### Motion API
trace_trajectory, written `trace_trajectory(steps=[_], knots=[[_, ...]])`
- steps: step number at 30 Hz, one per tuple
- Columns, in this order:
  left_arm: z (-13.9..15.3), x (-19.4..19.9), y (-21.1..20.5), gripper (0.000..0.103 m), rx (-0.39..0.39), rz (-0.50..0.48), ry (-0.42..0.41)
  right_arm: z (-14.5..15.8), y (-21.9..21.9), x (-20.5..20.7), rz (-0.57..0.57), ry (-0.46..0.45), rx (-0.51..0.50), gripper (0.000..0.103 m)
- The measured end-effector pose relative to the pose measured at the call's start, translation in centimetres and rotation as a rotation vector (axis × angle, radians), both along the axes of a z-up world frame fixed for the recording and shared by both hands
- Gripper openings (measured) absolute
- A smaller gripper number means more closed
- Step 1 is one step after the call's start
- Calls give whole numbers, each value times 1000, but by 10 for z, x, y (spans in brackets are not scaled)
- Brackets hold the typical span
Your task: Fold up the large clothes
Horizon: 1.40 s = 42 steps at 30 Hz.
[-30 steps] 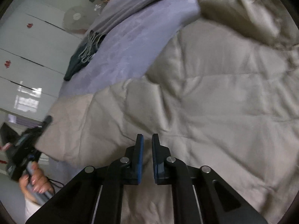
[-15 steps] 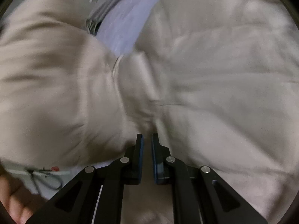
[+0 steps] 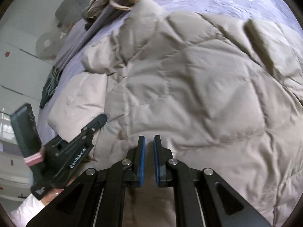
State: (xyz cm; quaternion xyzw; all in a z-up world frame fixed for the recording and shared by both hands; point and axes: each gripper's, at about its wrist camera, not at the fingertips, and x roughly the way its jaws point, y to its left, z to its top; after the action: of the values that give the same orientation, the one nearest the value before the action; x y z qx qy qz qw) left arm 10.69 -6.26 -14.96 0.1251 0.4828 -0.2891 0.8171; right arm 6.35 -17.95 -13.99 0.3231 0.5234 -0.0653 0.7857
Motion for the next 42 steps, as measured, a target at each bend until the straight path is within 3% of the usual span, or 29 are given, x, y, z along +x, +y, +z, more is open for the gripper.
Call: trace_trajectory(steps=[2, 3, 4, 7, 9, 10, 11, 13, 17, 19, 20, 23, 24, 26, 28, 30, 31, 33, 34, 39, 42], knots=[[5, -2, -2, 63, -1, -20, 1, -2, -10, 5, -8, 1, 10, 9], [10, -6, 1, 94, -2, -21, -13, 1, -12, 0, -9, 0, 13, 9], [19, -12, 6, 100, 2, -6, -60, 4, -10, -7, -8, 1, 10, 10], [36, -15, 17, 100, -8, -8, -78, 12, -5, -6, 13, 2, -25, 11], [53, -12, 45, 100, -60, 18, -63, 23, 2, -6, 47, -7, -69, 15], [59, -10, 60, 100, -79, 38, -57, 33, 2, -12, 73, -17, -96, 32], [67, -4, 85, 100, -104, 80, -48, 41, 10, -10, 105, -32, -131, 64], [71, 8, 115, 100, -132, 141, -24, 60, 26, -15, 172, -90, -195, 85], [52, 53, 202, 100, -222, 351, 120, 80, 88, 8, 360, -148, -357, 85], [27, 75, 232, 100, -309, 434, 243, 80, 124, 23, 459, -164, -459, 85], [17, 80, 240, 100, -338, 459, 284, 78, 139, 26, 496, -166, -509, 85], [-35, 100, 253, 100, -479, 491, 512, 69, 180, 39, 592, -159, -645, 85], [-46, 103, 253, 96, -512, 491, 563, 66, 190, 44, 612, -155, -680, 85], [-57, 106, 249, 80, -547, 505, 593, 58, 207, 57, 636, -128, -753, 85], [-52, 106, 247, 29, -568, 489, 575, 47, 217, 69, 652, -94, -809, 85], [-39, 103, 238, 26, -492, 471, 502, 34, 220, 80, 662, -59, -879, 85], [-31, 102, 233, 17, -440, 453, 449, 30, 221, 84, 656, -46, -917, 82], [-14, 97, 220, 16, -314, 401, 334, 30, 208, 84, 615, -51, -945, 44], [-6, 94, 210, 16, -248, 372, 271, 33, 198, 83, 576, -53, -941, 5], [3, 84, 187, 16, -86, 312, 129, 60, 114, 55, 278, -105, -759, 6], [-3, 82, 176, 16, -12, 288, 88, 51, 51, 28, 101, -94, -476, 6]])
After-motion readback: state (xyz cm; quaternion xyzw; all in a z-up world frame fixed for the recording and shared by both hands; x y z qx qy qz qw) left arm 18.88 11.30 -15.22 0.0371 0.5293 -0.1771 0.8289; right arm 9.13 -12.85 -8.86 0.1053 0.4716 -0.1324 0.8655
